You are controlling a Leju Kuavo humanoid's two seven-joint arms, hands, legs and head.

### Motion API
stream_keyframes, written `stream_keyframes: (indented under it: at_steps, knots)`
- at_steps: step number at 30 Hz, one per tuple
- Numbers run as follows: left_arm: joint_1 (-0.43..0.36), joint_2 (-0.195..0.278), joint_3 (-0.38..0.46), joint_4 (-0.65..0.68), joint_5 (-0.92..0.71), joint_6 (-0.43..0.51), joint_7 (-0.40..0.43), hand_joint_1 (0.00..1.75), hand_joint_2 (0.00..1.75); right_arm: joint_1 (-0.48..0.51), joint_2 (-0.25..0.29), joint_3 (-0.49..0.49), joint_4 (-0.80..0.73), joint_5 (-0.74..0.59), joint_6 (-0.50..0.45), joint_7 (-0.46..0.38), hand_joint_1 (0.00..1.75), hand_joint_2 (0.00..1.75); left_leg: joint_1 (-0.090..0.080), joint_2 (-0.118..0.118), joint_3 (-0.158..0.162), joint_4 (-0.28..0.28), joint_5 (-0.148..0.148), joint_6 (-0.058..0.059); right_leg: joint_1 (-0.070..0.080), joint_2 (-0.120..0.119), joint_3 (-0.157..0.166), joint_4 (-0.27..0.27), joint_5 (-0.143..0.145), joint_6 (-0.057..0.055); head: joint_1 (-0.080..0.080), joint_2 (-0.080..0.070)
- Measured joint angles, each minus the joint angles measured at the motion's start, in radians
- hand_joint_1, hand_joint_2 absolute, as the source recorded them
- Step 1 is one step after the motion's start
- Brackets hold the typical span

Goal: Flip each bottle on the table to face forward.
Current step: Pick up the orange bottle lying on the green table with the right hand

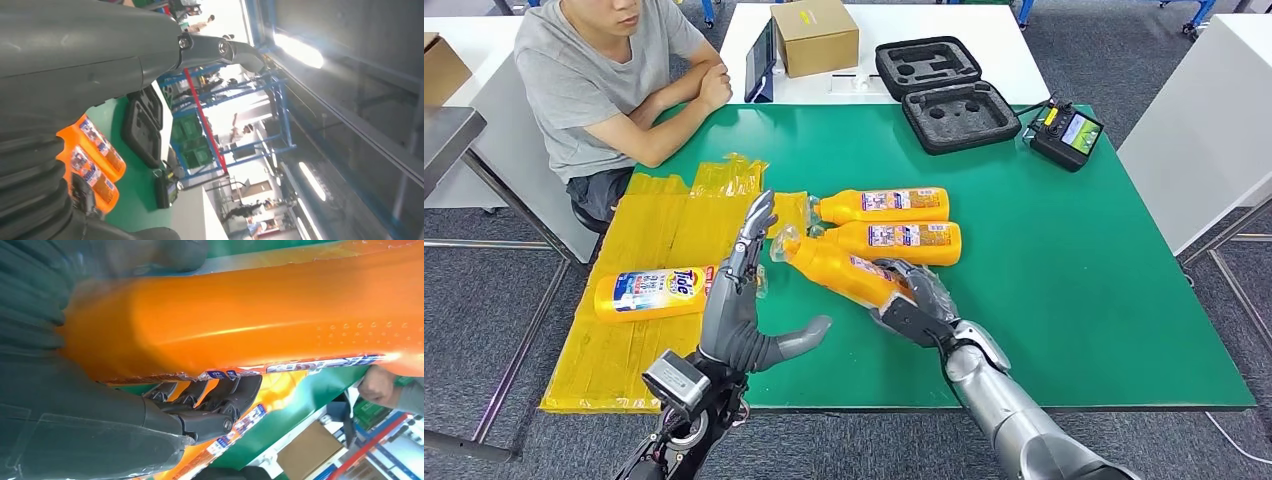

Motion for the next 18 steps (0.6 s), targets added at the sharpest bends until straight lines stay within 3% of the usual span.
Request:
stream_keyframes:
  at_steps: [8,18]
  knots:
    - [0.03,-0.009,0.016,-0.014,0.036,0.086,0.0,0.0,1.75,0.045,-0.018,0.069,-0.077,-0.185,-0.061,0.0,1.75,1.75,0.0,0.0,-0.002,0.0,0.0,0.0,0.0,0.0,-0.002,0.0,0.0,0.0,0.0,0.0]
    - [0.021,-0.037,0.039,0.106,0.134,0.114,0.0,0.0,1.75,0.113,-0.031,0.087,-0.223,-0.222,-0.085,0.0,1.75,1.75,0.0,0.0,-0.003,0.0,0.0,0.0,0.0,0.0,-0.003,0.0,0.0,0.0,0.0,0.0]
